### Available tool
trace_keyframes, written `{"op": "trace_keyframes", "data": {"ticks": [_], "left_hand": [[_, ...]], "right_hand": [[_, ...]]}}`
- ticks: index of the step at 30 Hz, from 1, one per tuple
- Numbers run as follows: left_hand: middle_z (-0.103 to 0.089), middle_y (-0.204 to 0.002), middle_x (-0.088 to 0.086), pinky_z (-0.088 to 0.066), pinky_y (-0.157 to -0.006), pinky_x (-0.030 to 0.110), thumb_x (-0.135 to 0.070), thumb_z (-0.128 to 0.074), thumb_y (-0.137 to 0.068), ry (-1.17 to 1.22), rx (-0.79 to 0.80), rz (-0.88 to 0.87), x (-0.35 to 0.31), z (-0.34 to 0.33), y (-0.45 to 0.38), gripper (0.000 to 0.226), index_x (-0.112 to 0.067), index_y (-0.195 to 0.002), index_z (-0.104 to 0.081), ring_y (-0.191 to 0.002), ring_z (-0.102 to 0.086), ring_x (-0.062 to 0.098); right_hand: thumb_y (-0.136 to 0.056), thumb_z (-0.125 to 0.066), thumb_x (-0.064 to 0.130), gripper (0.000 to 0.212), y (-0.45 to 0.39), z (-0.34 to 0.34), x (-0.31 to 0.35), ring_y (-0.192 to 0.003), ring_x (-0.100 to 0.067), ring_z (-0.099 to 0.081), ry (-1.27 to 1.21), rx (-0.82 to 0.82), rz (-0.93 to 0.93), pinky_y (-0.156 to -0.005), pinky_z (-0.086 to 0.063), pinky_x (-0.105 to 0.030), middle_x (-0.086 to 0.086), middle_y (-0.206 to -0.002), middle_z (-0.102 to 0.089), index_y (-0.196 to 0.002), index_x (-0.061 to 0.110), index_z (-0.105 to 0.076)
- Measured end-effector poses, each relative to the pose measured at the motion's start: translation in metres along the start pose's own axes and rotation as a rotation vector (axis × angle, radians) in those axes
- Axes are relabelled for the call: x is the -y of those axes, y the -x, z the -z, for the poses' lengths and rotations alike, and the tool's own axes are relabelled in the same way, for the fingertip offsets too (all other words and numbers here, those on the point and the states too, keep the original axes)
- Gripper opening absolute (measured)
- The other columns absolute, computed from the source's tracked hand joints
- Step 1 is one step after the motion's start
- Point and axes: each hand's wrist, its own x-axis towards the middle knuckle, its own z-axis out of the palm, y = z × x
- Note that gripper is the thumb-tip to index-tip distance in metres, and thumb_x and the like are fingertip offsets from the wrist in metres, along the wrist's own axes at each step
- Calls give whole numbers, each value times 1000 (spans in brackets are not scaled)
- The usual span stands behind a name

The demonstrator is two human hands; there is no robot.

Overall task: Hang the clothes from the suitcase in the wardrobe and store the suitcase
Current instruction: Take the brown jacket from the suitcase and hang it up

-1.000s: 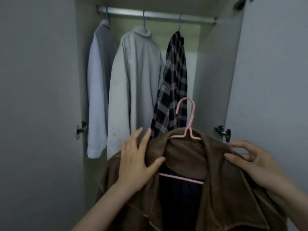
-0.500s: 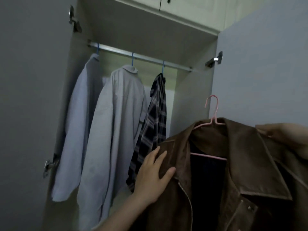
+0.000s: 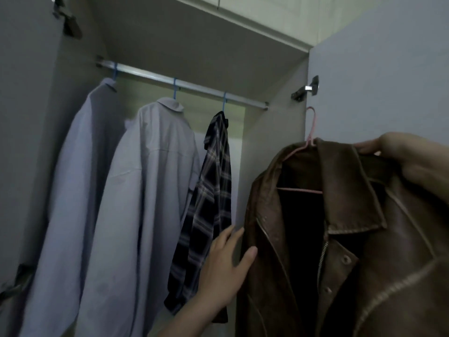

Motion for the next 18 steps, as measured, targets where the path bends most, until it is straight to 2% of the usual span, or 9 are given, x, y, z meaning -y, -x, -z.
{"op": "trace_keyframes", "data": {"ticks": [2, 4, 6, 8, 11, 13, 16, 18], "left_hand": [[-17, -148, -26, -24, -109, 25, -69, -30, -82, 14, -22, -21, 5, -3, -22, 65, -41, -141, -28, -137, -15, -2], [-21, -147, -25, -24, -107, 23, -69, -32, -80, 15, -49, -60, 10, -10, -45, 67, -41, -141, -31, -136, -18, -2], [-23, -147, -23, -24, -105, 23, -74, -30, -73, 37, -64, -78, 15, -20, -71, 75, -41, -140, -32, -135, -20, -1], [-23, -147, -22, -23, -104, 22, -75, -31, -70, 93, -81, -60, 20, -30, -100, 78, -41, -140, -32, -135, -21, -1], [-25, -148, -16, -22, -107, 22, -76, -33, -72, 103, -114, -79, 27, -42, -152, 77, -39, -139, -34, -136, -23, 2], [-30, -148, -10, -22, -111, 24, -77, -35, -77, 108, -170, -105, 30, -43, -187, 75, -35, -139, -37, -135, -26, 4], [-36, -145, -5, -23, -111, 25, -68, -31, -77, 192, -242, -96, 31, -42, -233, 74, -29, -139, -40, -134, -31, 6], [-36, -146, -6, -23, -112, 27, -72, -32, -75, 190, -253, -97, 35, -42, -262, 77, -31, -139, -39, -135, -30, 6]], "right_hand": [[-93, -40, 6, 25, -10, -34, 20, -44, -26, -59, -26, 73, -19, -47, -48, -30, -15, -94, -63, -89, 12, -64], [-91, -47, 7, 17, -34, -49, 28, -51, -29, -55, -25, 32, 15, -50, -42, -34, -15, -89, -56, -77, 9, -55], [-92, -49, 8, 15, -63, -62, 27, -57, -26, -48, -72, 24, 37, -50, -39, -32, -15, -79, -51, -77, 7, -51], [-92, -47, 6, 9, -88, -76, 29, -57, -24, -49, -128, 31, 58, -41, -42, -26, -12, -75, -51, -86, 7, -53], [-91, -41, -1, 22, -135, -95, 32, -45, -21, -54, -263, 68, 119, -24, -35, -15, -9, -72, -52, -72, 7, -50], [-91, -39, -2, 27, -166, -110, 34, -36, -18, -54, -374, 63, 173, -24, -35, -14, -7, -67, -51, -68, 8, -47], [-91, -40, 0, 22, -207, -132, 36, -41, -18, -56, -511, 54, 202, -27, -39, -17, -7, -68, -56, -73, 8, -51], [-91, -41, 0, 22, -229, -146, 38, -40, -18, -57, -591, 51, 217, -27, -41, -18, -7, -69, -57, -73, 8, -52]]}}
